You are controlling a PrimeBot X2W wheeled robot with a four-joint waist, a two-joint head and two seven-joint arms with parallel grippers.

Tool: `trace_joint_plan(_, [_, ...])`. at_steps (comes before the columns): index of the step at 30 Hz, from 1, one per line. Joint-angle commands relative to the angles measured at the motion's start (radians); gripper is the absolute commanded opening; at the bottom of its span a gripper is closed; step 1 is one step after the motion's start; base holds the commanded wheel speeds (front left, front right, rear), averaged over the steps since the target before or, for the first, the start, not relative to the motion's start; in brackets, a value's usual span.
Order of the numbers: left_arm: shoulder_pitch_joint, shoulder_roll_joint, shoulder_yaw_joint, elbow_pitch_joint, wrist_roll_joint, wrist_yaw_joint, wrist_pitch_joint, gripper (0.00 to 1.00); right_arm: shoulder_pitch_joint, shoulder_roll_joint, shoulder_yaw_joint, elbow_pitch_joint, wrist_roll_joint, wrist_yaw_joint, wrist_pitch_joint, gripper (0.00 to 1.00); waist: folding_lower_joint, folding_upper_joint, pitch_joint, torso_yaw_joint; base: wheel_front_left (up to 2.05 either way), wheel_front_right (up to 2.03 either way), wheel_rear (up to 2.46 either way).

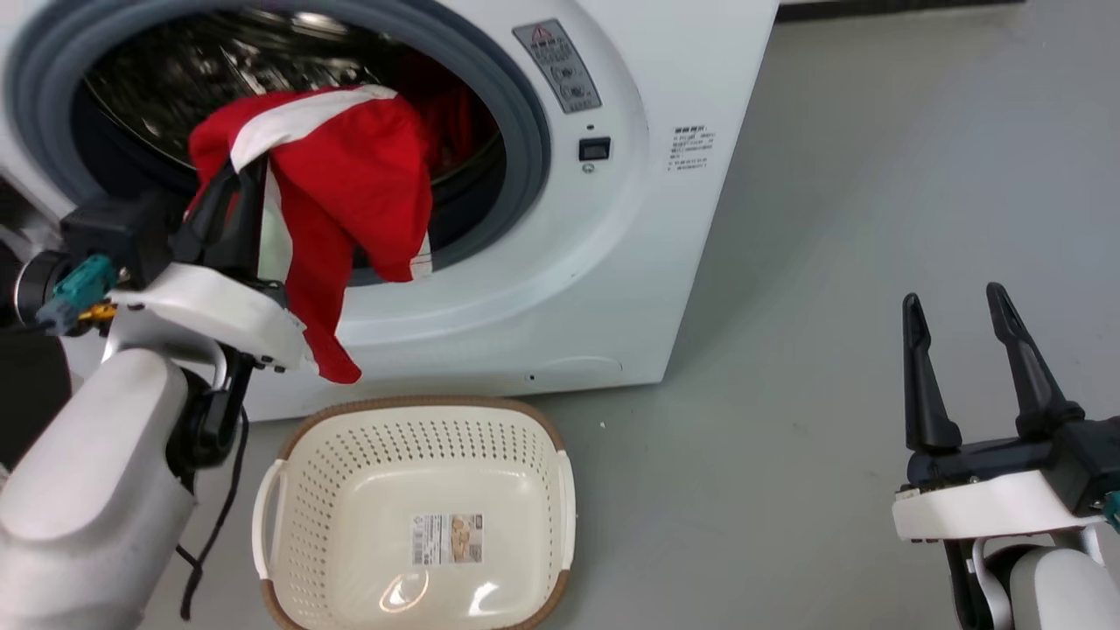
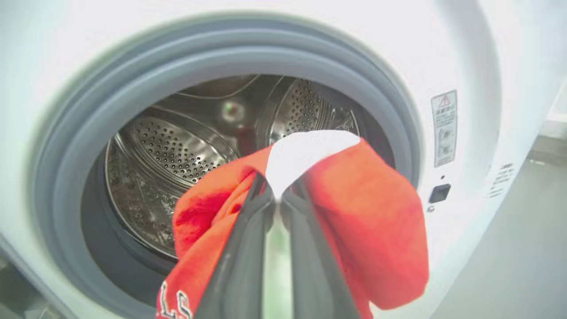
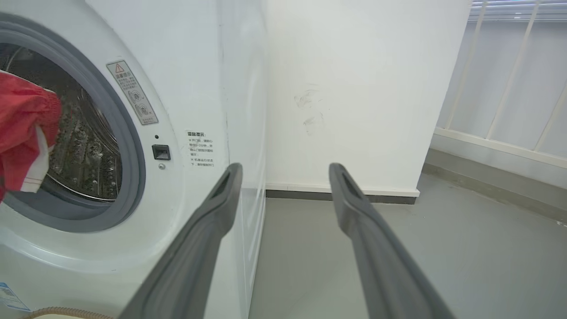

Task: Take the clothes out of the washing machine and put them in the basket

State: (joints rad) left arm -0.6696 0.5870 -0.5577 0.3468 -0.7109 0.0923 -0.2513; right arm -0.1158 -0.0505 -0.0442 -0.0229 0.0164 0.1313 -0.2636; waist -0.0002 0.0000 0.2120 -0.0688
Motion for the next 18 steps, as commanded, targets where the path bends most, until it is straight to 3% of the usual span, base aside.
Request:
trace_joint_plan(1, [0.050, 0.007, 0.020, -0.056, -0.010, 0.029, -0.007, 0.00, 0.024, 0.001, -0.005, 0.006, -0.006, -0.001, -0.002, 1.00, 0.0002, 0.0000, -0.048, 0.019, 0.00, 0.00, 0.00])
trace_joint_plan(11, [0.261, 0.061, 0.038, -0.355, -0.032, 0.156, 0.027, 0.00, 0.057, 0.001, -0.008, 0.014, -0.013, -0.001, -0.002, 1.00, 0.0002, 0.0000, -0.114, 0.039, 0.00, 0.00, 0.00])
trace_joint_plan(18, [0.405, 0.040, -0.003, -0.379, -0.079, 0.171, 0.042, 0.00, 0.055, 0.001, -0.016, 0.004, -0.013, -0.001, -0.002, 1.00, 0.0002, 0.0000, -0.076, 0.042, 0.00, 0.00, 0.00])
